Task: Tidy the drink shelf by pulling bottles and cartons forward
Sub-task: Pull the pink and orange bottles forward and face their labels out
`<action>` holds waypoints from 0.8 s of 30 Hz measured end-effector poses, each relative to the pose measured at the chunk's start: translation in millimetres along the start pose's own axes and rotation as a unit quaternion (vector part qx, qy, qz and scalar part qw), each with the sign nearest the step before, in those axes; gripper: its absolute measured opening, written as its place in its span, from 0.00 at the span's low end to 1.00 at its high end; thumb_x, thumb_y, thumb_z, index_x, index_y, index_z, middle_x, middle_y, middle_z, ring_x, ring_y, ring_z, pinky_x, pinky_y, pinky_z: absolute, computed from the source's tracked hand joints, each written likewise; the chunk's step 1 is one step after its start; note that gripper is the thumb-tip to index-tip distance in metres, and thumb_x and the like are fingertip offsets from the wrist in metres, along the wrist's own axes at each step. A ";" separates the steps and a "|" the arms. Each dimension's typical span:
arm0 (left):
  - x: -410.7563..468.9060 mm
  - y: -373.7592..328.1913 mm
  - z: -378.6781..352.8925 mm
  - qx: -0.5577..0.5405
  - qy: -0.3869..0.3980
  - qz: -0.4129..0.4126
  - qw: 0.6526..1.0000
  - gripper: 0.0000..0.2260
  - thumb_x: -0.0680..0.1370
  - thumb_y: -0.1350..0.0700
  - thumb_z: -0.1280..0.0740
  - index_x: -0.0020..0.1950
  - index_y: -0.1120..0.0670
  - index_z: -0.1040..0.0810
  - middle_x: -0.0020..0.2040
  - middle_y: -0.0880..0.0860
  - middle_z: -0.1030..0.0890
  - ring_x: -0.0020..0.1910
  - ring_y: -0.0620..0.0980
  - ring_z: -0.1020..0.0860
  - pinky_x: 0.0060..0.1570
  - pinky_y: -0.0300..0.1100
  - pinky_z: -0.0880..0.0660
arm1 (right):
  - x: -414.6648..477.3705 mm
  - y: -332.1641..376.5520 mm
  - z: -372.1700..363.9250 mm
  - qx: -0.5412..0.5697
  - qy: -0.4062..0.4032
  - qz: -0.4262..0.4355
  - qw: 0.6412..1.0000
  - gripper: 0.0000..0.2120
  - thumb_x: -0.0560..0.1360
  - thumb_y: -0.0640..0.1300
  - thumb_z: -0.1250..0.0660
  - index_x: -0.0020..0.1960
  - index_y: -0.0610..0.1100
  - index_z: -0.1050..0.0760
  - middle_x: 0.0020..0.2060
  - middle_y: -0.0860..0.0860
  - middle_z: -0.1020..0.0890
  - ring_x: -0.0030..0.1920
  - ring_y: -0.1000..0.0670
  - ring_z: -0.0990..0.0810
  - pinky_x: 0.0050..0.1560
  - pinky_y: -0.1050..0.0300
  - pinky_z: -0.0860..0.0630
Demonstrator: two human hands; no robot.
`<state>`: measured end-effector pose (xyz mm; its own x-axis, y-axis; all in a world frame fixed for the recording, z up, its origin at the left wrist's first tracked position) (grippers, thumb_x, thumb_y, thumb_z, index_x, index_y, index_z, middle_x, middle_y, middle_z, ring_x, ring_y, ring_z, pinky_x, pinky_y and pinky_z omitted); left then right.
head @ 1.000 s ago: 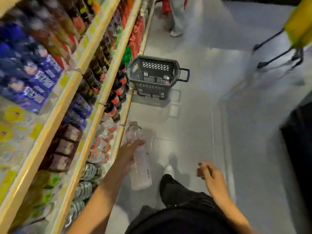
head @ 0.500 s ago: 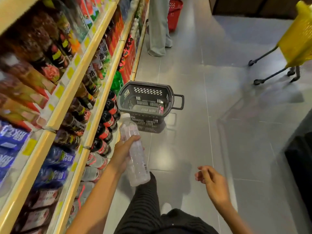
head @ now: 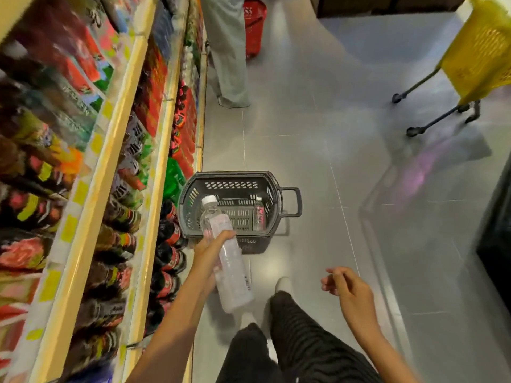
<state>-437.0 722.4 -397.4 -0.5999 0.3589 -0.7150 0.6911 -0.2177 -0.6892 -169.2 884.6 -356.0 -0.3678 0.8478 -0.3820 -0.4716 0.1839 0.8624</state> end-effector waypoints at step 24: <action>450.9 70.1 -50.7 0.213 -0.081 0.000 0.974 0.22 0.65 0.65 0.23 0.57 0.57 0.22 0.45 0.52 0.17 0.46 0.52 0.18 0.42 0.43 0.21 | 418.9 -147.9 -218.9 -0.196 0.060 -0.071 0.976 0.11 0.79 0.40 0.37 0.57 0.33 0.28 0.50 0.38 0.21 0.52 0.39 0.22 0.52 0.50 0.29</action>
<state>-638.7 915.0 -762.2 -0.6792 0.2191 -0.7004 0.4814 -0.5874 -0.6506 -428.9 1103.6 -716.3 -0.3569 0.7586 -0.5451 -0.7864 0.0709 0.6136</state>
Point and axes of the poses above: each hand's wrist, its own x-axis towards the middle knuckle, its own z-axis out of the back of the hand, y = z × x, the point moved 9 cm from there along x, towards the middle knuckle
